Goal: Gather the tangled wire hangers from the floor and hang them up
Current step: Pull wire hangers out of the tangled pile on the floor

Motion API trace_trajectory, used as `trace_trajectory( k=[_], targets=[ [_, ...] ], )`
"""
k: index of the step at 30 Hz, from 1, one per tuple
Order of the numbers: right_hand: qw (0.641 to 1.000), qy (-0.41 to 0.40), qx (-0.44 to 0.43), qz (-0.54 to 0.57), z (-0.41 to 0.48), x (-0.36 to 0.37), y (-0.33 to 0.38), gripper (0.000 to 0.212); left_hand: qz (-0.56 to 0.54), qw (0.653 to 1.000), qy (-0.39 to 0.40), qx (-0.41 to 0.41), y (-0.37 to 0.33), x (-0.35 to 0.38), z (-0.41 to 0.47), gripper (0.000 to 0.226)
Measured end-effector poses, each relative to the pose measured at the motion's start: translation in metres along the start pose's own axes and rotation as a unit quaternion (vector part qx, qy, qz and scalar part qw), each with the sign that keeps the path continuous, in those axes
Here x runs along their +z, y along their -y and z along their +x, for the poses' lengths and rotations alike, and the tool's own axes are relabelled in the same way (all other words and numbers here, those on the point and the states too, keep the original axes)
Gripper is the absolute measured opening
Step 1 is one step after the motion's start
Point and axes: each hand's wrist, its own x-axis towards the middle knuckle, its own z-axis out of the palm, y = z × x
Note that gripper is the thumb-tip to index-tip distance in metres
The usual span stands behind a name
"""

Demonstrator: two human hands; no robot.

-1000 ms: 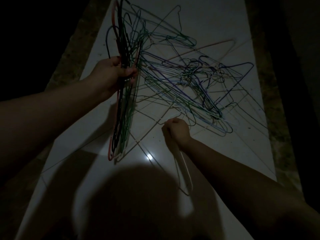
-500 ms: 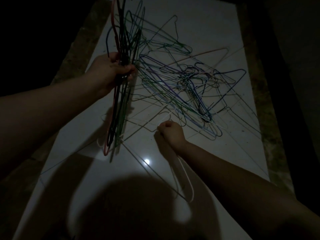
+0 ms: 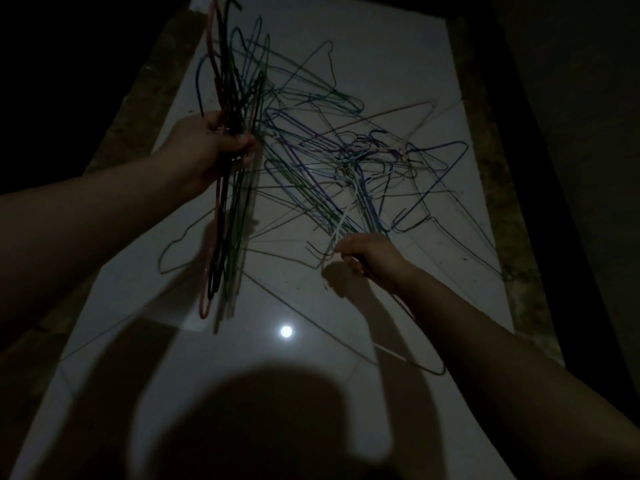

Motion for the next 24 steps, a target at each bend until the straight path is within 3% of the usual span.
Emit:
trace_trajectory(
  k=[2,6,14,17,22,24],
  targets=[
    [1.0,0.003,-0.016,0.002,-0.003,-0.01,0.008,0.015,0.008,1.0,0.003,0.0,0.001,0.005,0.0,0.024],
    [0.999,-0.012,-0.024,0.047,-0.01,-0.038,0.03,0.033,0.009,1.0,0.001,-0.005,0.003,0.014,0.0,0.023],
    [0.966,-0.061,-0.066,0.245,-0.001,-0.043,0.068,0.021,-0.009,1.0,-0.014,-0.012,-0.001,0.036,-0.005,0.025],
    [0.967,-0.074,-0.082,0.23,0.009,-0.012,0.08,0.019,-0.01,1.0,-0.014,-0.019,0.001,0.04,-0.004,0.024],
    [0.983,-0.117,-0.083,0.112,0.018,0.033,0.097,0.005,0.0,0.999,-0.03,-0.031,0.01,0.05,-0.007,0.02],
    [0.983,-0.116,-0.112,0.085,0.021,0.045,0.1,0.011,0.0,0.999,-0.031,-0.039,0.014,0.053,-0.008,0.023]
  ],
)
